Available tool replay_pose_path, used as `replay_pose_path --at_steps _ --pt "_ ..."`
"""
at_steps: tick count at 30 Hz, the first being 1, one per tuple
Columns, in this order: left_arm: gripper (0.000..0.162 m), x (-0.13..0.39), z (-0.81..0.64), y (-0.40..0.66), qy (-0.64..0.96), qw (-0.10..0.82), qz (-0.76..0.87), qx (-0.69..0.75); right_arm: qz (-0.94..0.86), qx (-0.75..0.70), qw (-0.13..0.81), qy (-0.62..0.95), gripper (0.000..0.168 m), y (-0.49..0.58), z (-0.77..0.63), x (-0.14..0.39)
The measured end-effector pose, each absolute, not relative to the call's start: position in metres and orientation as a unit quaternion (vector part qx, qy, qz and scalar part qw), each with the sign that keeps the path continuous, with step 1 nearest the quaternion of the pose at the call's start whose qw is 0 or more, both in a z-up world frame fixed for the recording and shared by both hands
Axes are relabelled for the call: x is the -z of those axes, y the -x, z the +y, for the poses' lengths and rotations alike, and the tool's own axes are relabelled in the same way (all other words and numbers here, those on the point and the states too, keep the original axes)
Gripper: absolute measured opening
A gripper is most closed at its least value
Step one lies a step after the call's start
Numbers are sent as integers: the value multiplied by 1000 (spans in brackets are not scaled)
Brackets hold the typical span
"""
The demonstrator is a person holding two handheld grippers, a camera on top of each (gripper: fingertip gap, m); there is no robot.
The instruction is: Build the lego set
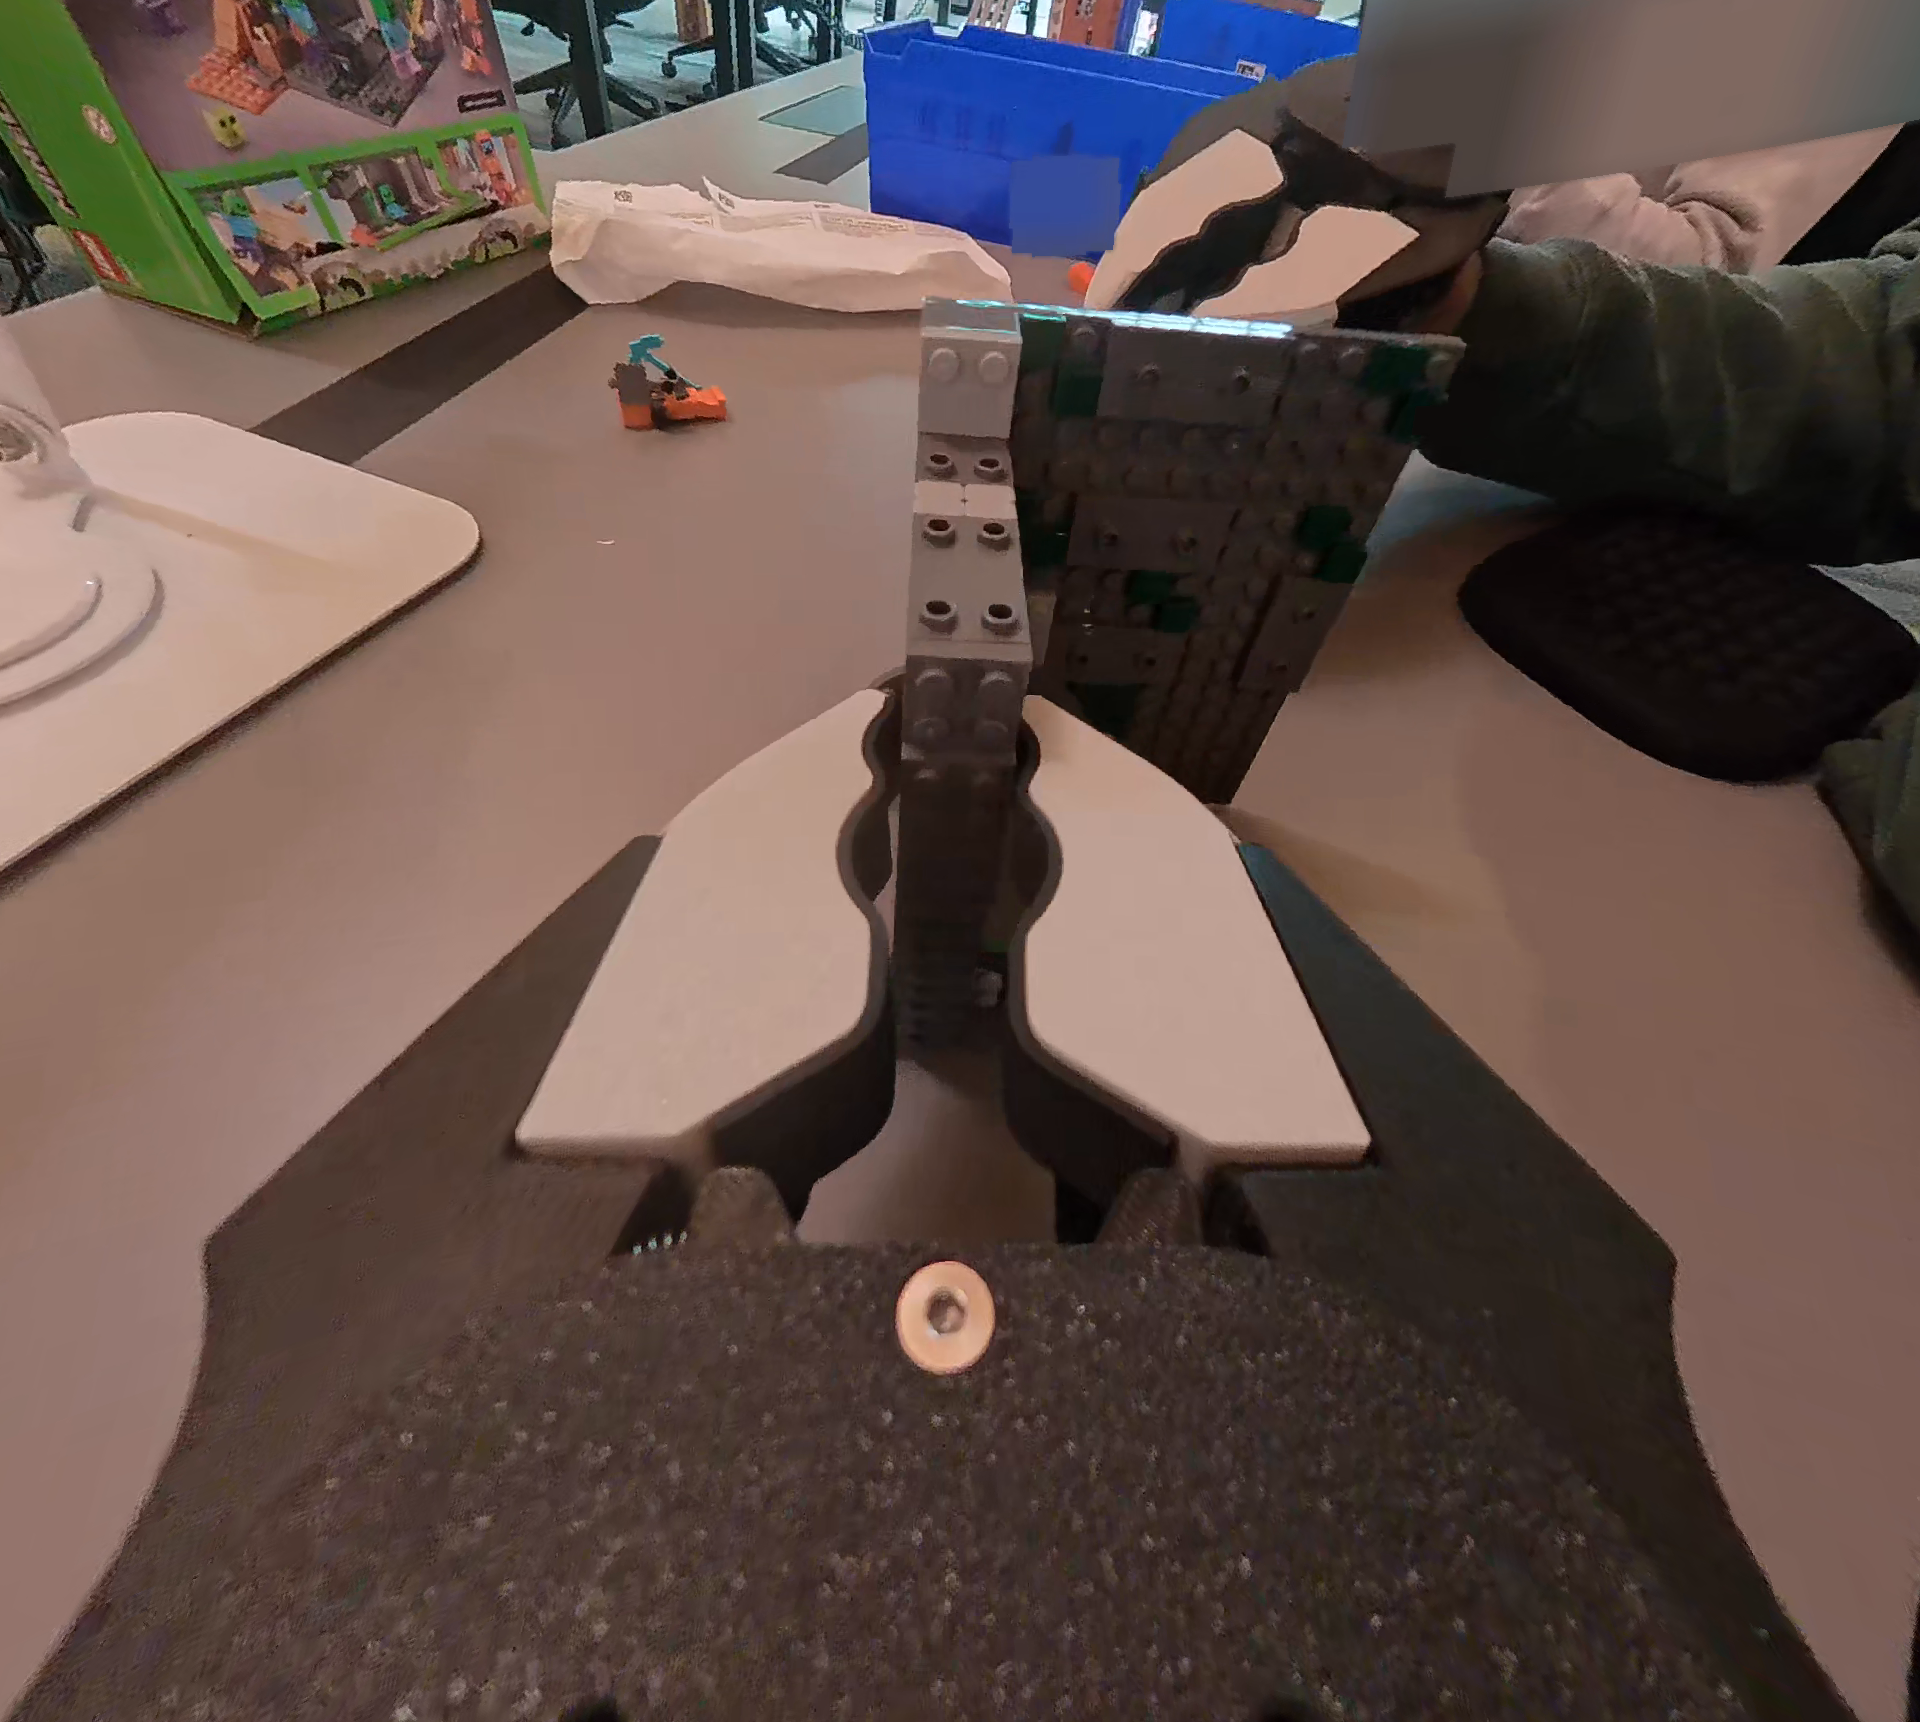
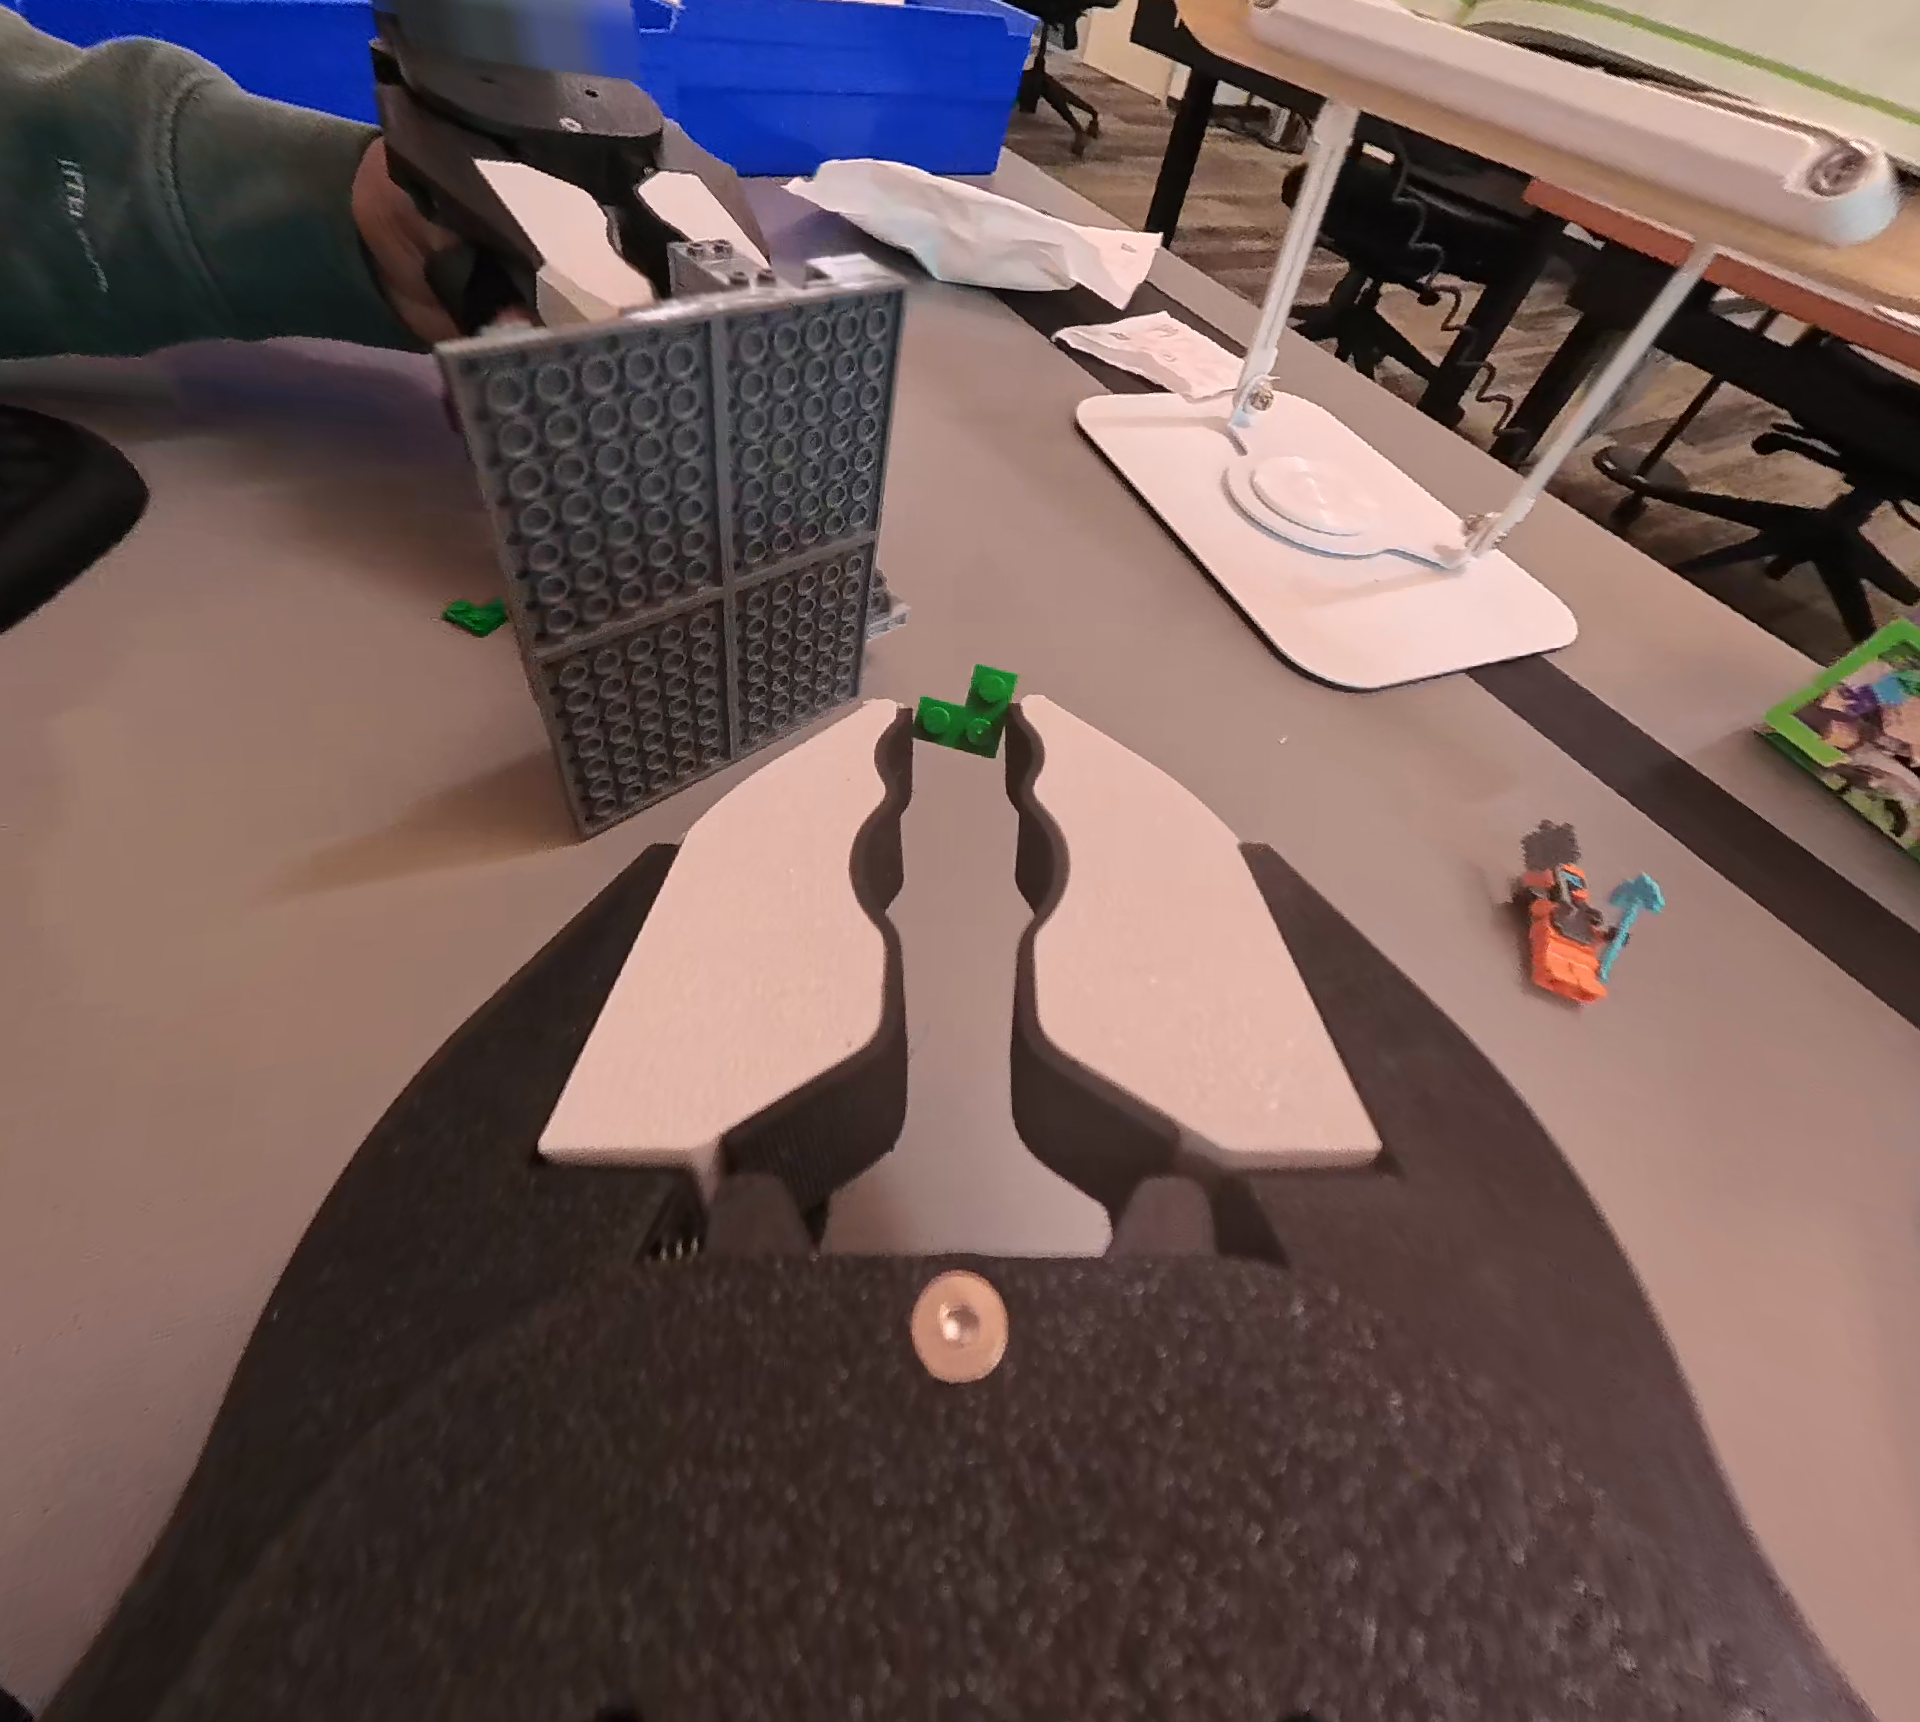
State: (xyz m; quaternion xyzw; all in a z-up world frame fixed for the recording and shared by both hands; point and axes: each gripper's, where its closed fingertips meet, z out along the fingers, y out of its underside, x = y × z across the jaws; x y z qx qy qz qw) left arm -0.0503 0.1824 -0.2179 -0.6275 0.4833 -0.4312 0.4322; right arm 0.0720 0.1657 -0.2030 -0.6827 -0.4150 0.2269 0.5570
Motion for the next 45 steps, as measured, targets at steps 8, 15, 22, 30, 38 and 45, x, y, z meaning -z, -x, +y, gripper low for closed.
replay_pose_path --at_steps 8,15,22,30,38,45 --pt "21 219 180 54 627 449 484 412 -437 -237 548 673 17 -60 160 196" --pt "19 218 182 55 638 467 474 388 -464 -248 543 654 17 -50 159 176" --pt "18 219 167 42 646 467 472 377 -542 -239 529 607 16 -36 151 143" --pt "18 219 153 22 615 428 514 416 -665 -228 454 547 16 -18 137 118" --pt "19 219 136 12 528 311 604 509 -720 -236 374 534 17 -9 140 125" --pt "24 215 139 10 486 222 648 542 -690 -273 346 573 16 -28 153 143"
